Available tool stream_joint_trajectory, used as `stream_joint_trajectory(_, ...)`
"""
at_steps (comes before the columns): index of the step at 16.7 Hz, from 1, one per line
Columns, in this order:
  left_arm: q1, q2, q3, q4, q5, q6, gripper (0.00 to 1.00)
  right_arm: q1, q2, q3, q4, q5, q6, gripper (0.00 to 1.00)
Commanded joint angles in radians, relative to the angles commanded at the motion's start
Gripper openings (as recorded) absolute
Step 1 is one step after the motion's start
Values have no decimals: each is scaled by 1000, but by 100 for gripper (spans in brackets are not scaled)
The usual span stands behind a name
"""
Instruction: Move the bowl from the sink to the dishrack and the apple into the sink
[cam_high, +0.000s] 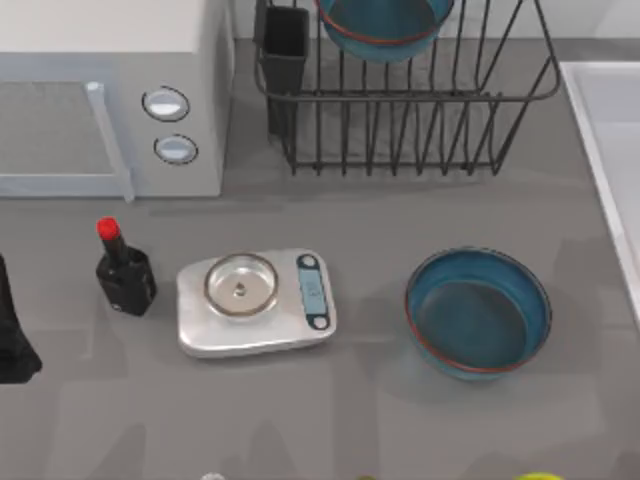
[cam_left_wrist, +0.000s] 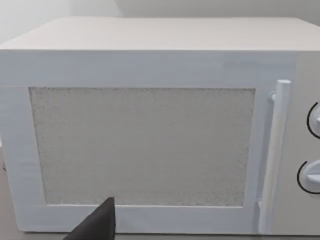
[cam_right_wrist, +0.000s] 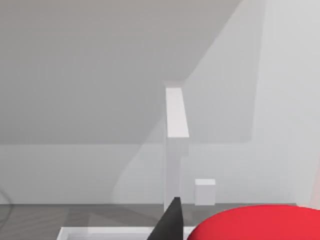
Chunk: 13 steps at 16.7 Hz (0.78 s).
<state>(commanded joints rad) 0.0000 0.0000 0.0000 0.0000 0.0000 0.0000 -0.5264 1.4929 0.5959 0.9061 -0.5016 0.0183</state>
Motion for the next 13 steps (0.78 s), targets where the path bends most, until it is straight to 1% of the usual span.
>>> stream_joint_trajectory(5,0,0,0,0,0,0,100,4,7,3,0,1,2,0)
stream_joint_trajectory(7,0,0,0,0,0,0,100,0,42,0,35,2,2,0)
stream_joint_trajectory(10,0,0,0,0,0,0,100,-4,170,-15,168,0,1,0)
stream_joint_trajectory(13,0,0,0,0,0,0,100,-7,351,-40,380,-1,1,0)
